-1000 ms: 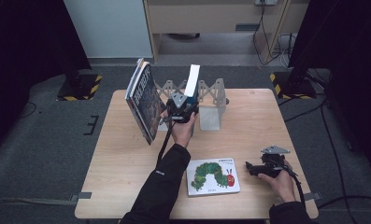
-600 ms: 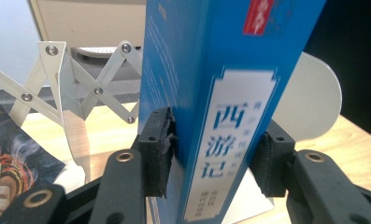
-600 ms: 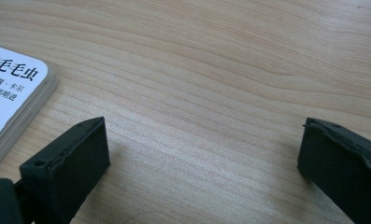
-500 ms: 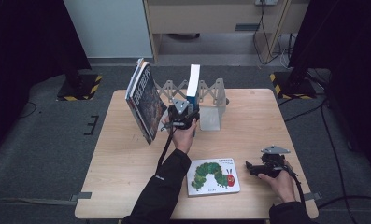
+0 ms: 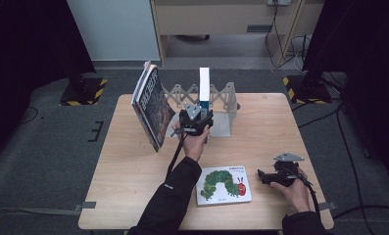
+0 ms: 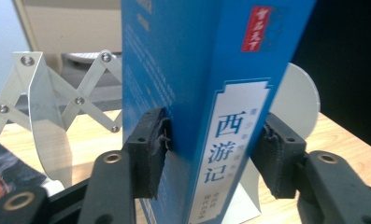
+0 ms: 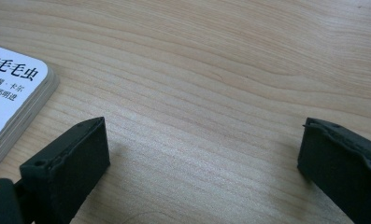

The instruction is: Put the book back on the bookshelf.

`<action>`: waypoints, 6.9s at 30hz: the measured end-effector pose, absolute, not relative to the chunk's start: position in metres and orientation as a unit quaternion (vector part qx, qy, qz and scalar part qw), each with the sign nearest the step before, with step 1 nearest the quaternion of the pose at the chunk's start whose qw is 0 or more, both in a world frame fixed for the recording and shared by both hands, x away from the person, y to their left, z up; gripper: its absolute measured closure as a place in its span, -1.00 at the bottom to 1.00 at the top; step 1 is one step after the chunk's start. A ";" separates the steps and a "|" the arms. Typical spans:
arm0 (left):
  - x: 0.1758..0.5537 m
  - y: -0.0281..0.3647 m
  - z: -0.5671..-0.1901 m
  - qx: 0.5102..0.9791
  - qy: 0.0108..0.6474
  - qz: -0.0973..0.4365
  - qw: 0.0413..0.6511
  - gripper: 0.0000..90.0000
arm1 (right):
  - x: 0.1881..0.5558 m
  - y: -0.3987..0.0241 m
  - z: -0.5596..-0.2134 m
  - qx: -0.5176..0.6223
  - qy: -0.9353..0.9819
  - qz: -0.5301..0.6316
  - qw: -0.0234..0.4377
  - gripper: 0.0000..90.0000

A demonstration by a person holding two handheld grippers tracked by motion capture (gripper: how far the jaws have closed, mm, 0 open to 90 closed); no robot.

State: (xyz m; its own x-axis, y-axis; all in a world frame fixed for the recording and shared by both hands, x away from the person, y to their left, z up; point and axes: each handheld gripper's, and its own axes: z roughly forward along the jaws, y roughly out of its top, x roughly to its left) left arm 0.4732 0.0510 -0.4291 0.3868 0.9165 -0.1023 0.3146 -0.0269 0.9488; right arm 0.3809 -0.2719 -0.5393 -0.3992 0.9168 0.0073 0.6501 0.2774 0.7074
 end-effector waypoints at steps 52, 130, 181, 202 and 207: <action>0.344 0.104 -0.515 0.827 0.404 0.099 0.378 -0.41 | 0.352 -0.227 -0.500 0.500 0.777 0.359 0.131 -0.55; 0.338 0.113 -0.531 0.830 0.400 0.140 0.363 -0.50 | 0.358 -0.215 -0.500 0.479 0.746 0.457 0.069 -0.14; 0.342 0.105 -0.528 0.815 0.396 0.085 0.414 -0.59 | 0.363 -0.201 -0.505 0.455 0.762 0.461 -0.015 0.19; 0.343 0.103 -0.526 0.797 0.403 0.028 0.449 -0.60 | 0.363 -0.205 -0.493 0.442 0.731 0.516 -0.065 0.76; 0.343 0.102 -0.528 0.797 0.402 0.021 0.450 -0.61 | 0.362 -0.206 -0.488 0.426 0.731 0.529 -0.066 0.81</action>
